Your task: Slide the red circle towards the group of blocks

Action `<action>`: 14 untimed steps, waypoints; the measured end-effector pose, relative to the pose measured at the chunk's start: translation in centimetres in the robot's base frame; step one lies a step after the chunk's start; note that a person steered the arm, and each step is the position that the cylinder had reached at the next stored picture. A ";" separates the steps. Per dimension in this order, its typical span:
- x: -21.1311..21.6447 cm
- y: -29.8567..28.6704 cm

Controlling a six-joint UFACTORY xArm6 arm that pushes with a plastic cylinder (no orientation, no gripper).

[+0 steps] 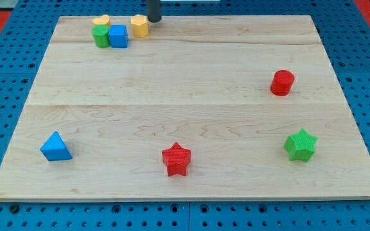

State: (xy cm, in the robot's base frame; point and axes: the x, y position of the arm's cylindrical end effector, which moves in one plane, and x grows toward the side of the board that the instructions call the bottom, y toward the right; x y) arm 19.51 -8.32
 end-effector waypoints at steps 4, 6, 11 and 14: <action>0.5 7.2; 2.8 28.4; 20.2 26.9; 16.9 15.4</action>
State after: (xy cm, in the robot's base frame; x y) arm 36.44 7.05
